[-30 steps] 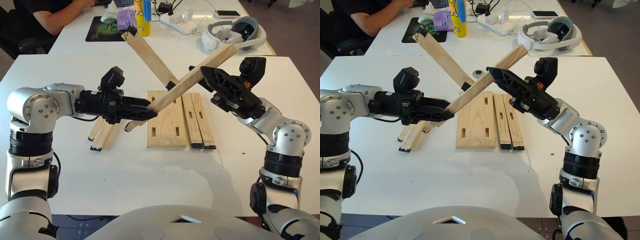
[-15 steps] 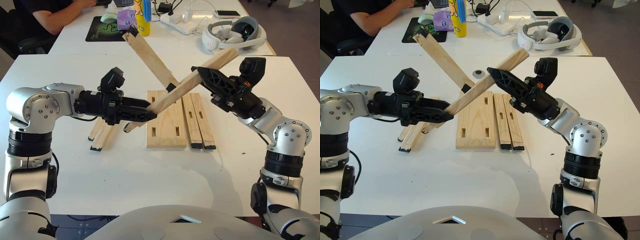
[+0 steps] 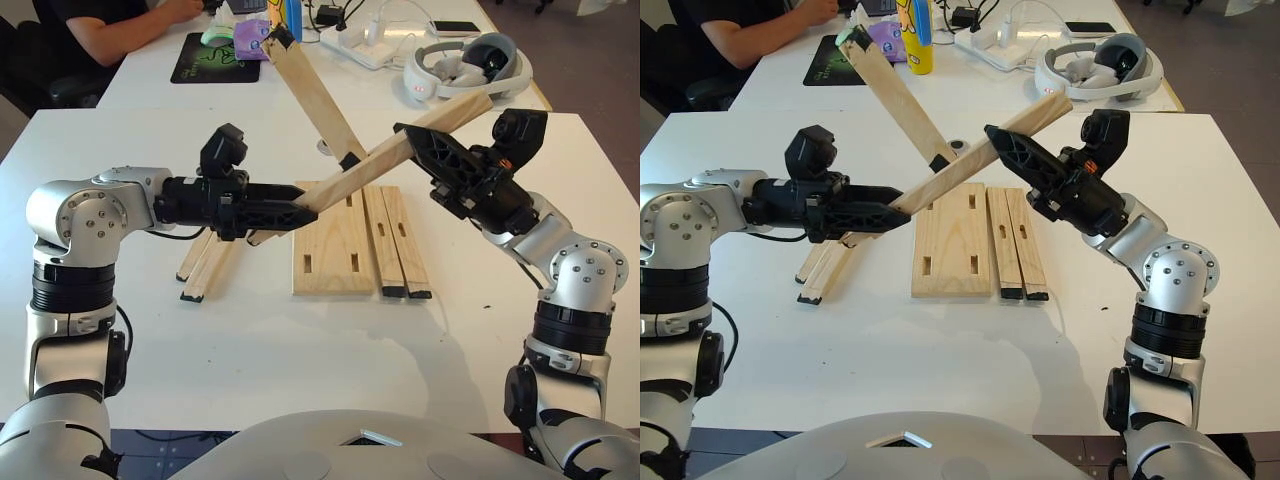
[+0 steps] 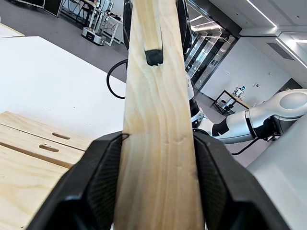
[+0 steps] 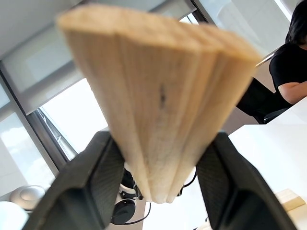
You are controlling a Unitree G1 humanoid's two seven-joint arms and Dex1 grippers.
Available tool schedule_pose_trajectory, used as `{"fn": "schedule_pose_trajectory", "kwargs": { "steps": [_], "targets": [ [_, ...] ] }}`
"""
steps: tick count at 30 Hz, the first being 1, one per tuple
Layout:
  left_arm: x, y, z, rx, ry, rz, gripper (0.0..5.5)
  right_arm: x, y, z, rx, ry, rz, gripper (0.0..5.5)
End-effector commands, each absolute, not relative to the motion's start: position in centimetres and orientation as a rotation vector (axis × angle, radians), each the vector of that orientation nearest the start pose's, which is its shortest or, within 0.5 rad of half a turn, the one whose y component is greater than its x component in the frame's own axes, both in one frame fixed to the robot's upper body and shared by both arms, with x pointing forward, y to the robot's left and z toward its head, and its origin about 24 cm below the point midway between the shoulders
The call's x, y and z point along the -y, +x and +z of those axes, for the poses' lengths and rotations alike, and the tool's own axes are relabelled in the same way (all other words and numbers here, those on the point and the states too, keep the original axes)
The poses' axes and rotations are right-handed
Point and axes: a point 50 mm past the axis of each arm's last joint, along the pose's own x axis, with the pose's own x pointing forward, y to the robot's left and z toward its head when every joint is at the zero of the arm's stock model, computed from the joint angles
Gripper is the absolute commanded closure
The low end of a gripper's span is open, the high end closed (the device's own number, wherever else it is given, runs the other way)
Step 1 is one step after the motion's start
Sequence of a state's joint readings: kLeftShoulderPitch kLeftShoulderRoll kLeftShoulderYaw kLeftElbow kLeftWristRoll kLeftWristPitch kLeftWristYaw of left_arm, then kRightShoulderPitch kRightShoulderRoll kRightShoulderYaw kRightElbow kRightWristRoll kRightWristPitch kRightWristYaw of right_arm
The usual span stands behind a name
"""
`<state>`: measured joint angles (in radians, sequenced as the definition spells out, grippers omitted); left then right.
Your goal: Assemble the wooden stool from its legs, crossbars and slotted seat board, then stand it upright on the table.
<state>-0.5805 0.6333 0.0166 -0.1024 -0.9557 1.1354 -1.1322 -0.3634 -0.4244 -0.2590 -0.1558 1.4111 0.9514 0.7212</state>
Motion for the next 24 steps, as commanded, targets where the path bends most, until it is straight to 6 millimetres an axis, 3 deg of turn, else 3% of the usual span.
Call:
{"fn": "schedule_pose_trajectory", "kwargs": {
  "steps": [1,8,9,19,21,24],
  "targets": [
    [-16.5,27.6,19.0,-0.368,-0.381,-1.418,3.46,16.3,25.3,17.9,-0.034,0.847,1.347,3.43],
    [-16.4,28.0,18.8,-0.349,-0.347,-1.381,3.46,16.3,25.4,17.8,-0.028,0.842,1.328,3.43],
    [-16.2,27.9,18.7,-0.356,-0.339,-1.385,3.10,16.3,25.4,17.7,-0.026,0.843,1.326,3.43],
    [-16.3,27.6,19.2,-0.347,-0.415,-1.402,1.70,16.4,25.6,17.3,-0.041,0.817,1.296,3.43],
    [-16.6,27.3,19.7,-0.337,-0.484,-1.426,1.36,16.5,25.8,17.2,-0.037,0.811,1.275,3.43],
    [-18.3,26.4,19.8,-0.332,-0.528,-1.392,1.36,17.1,26.2,17.0,-0.039,0.772,1.232,3.43]
  ]
}}
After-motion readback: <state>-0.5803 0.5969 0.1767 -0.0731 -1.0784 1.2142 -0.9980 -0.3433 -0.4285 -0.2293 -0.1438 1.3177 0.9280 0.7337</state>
